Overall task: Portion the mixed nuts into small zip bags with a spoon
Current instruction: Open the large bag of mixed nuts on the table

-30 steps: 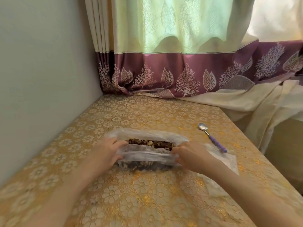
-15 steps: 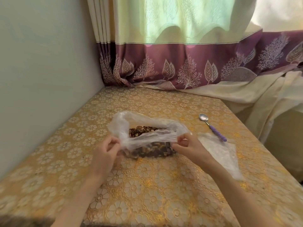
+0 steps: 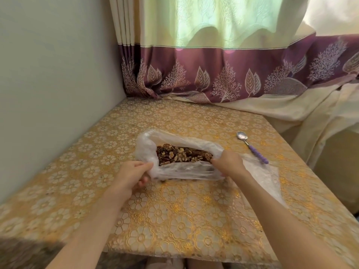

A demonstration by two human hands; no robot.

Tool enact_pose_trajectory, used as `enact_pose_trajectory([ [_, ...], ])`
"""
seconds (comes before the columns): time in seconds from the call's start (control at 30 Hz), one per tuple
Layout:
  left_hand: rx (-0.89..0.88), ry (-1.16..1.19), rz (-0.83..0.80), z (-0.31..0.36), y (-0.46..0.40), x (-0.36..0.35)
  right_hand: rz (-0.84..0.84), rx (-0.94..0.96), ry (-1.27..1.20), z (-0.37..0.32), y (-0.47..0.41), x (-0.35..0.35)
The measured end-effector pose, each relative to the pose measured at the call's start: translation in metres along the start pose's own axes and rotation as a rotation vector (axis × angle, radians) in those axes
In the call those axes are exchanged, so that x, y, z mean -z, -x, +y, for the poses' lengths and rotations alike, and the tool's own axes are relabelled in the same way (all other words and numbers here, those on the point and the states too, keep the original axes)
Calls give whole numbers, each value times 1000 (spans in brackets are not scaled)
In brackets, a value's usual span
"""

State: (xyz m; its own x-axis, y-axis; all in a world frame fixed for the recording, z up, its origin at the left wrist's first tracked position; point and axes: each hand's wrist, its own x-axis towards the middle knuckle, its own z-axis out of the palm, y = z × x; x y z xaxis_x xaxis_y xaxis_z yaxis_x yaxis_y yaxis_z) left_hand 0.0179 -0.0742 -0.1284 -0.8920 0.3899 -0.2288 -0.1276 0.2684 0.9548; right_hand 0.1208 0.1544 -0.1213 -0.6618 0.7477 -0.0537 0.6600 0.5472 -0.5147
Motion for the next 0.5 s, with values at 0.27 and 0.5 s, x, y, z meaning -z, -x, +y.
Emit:
enact_pose_trajectory([
  [0.27, 265, 1302, -93, 3, 0, 15, -255, -434, -1986, 20, 13, 16],
  [0.5, 351, 1205, -162, 1, -16, 15, -314, -554, -1909, 17, 4, 16],
])
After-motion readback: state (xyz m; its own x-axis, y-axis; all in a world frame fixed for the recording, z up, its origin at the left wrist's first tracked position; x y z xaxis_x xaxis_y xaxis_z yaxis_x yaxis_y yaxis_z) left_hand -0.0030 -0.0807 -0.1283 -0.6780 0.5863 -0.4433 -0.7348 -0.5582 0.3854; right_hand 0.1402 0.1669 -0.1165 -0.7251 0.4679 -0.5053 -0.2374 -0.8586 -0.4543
